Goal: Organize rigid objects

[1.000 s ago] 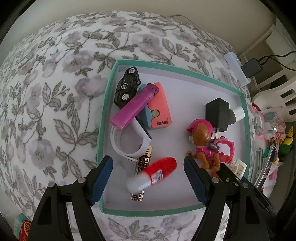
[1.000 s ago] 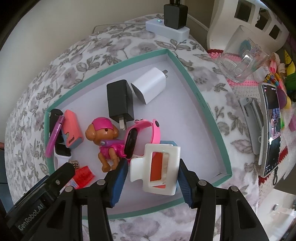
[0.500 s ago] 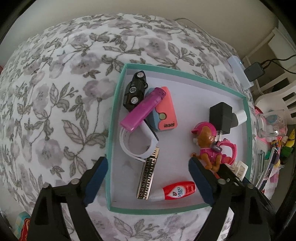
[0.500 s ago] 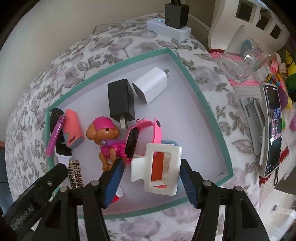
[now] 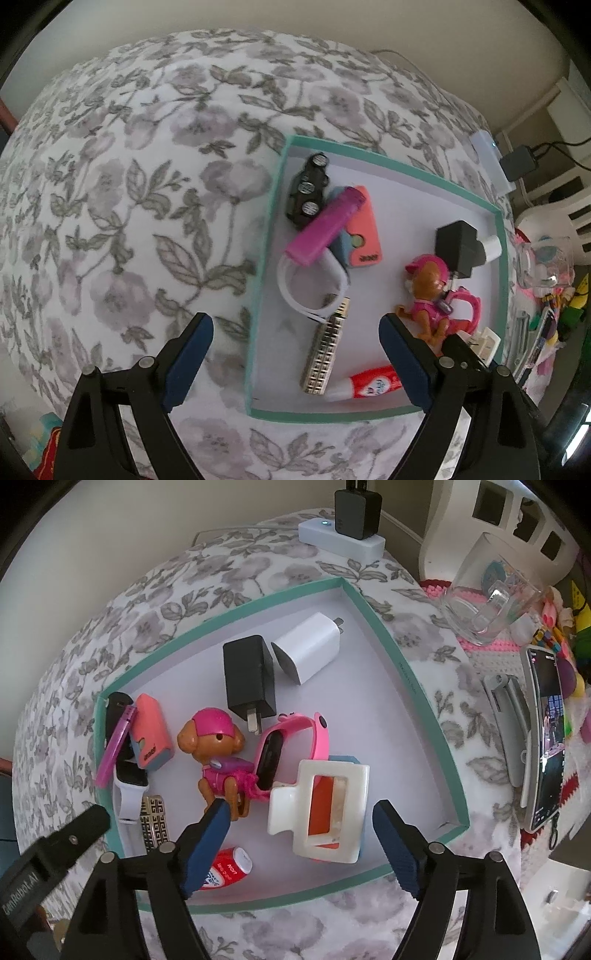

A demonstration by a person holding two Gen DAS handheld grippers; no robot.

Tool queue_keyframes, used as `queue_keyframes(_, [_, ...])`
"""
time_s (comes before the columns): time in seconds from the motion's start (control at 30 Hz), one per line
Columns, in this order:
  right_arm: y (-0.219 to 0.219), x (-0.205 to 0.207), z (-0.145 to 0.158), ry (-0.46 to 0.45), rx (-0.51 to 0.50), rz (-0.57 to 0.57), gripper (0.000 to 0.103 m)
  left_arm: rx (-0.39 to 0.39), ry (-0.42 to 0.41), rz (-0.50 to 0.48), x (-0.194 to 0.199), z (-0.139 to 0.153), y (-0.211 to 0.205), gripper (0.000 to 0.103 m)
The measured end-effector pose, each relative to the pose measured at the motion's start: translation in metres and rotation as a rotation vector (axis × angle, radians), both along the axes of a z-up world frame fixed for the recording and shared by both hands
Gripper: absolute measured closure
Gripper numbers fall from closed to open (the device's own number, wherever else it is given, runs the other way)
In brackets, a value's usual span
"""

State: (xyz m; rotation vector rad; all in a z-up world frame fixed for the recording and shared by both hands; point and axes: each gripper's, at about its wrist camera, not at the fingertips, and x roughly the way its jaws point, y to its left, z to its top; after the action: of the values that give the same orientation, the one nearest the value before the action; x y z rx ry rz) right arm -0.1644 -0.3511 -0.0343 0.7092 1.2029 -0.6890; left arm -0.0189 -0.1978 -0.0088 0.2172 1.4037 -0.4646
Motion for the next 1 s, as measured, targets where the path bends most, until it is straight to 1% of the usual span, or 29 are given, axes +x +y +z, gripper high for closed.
queue_keyframes(0.1, [0.003,-0.001,-0.002,0.002,-0.002,0.002,0.013,0.015,-0.014,0.023,0.004,-0.001,0.008,0.011])
queue_keyframes(0.23, [0.009,-0.002,-0.004,-0.002,-0.008,0.018,0.011,0.058,-0.032,0.051,0.009,-0.009,0.02,0.011])
queue_keyframes(0.3, [0.013,-0.001,-0.004,-0.003,-0.019,0.03,0.003,0.087,-0.037,0.063,0.011,-0.014,0.025,0.011])
queue_keyframes(0.37, [0.018,0.001,-0.005,-0.005,-0.037,0.046,0.003,0.114,-0.034,0.077,0.013,-0.021,0.032,0.011])
queue_keyframes(0.47, [0.026,0.004,-0.004,-0.015,-0.053,0.07,0.002,0.132,-0.03,0.098,0.016,-0.026,0.042,0.011])
queue_keyframes(0.5, [0.029,0.006,-0.004,-0.018,-0.06,0.08,0.0,0.138,-0.034,0.104,0.017,-0.026,0.046,0.01])
queue_keyframes(0.6, [0.036,0.009,-0.003,-0.019,-0.09,0.097,0.0,0.151,-0.053,0.113,0.018,-0.024,0.056,0.01])
queue_keyframes(0.67, [0.039,0.01,-0.003,-0.024,-0.107,0.1,0.0,0.146,-0.061,0.118,0.018,-0.022,0.063,0.01])
queue_keyframes(0.73, [0.043,0.01,-0.001,-0.03,-0.116,0.106,0.0,0.142,-0.065,0.112,0.019,-0.019,0.068,0.01])
queue_keyframes(0.87, [0.05,0.009,0.002,-0.085,-0.095,0.102,0.0,0.156,-0.088,0.087,0.018,-0.013,0.071,0.01])
queue_keyframes(1.0, [0.063,0.01,0.005,-0.078,-0.119,0.12,0.0,0.153,-0.082,0.072,0.016,-0.011,0.072,0.01])
